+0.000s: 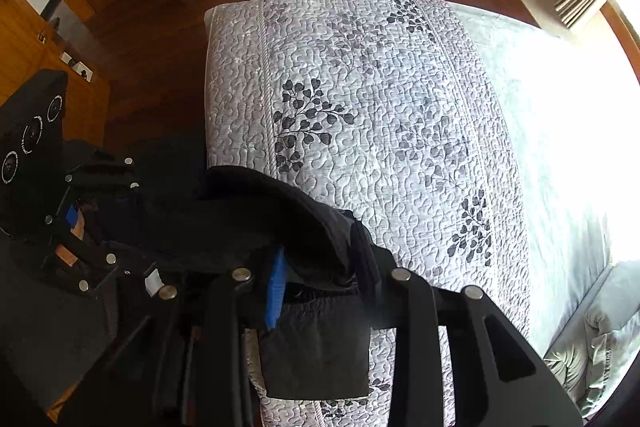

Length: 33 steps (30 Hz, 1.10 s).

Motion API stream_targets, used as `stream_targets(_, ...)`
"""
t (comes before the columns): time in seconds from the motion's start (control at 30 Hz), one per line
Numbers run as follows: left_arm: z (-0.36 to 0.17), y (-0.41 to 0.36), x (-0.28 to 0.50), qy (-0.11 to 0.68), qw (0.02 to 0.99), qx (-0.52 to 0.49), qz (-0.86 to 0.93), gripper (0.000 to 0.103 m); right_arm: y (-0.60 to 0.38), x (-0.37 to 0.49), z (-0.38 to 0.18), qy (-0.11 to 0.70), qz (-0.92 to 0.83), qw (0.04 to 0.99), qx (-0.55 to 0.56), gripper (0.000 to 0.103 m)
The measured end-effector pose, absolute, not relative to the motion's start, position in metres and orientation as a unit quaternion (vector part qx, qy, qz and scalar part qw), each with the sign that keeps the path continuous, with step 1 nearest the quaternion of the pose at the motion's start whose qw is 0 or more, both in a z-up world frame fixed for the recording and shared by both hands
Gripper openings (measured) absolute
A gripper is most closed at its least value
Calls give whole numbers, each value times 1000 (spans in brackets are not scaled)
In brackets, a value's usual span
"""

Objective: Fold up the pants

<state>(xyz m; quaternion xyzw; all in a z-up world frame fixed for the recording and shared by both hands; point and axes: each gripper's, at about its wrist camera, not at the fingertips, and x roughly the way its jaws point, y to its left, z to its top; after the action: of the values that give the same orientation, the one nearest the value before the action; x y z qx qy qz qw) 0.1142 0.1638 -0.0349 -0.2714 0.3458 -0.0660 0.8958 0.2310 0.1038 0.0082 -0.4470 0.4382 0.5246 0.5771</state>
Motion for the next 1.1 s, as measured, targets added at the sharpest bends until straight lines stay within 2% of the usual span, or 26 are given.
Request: stream_targets(1.1, -18, 47, 126, 382, 901, -165, -126, 33, -29, 228, 11, 435, 476, 633, -429, 26)
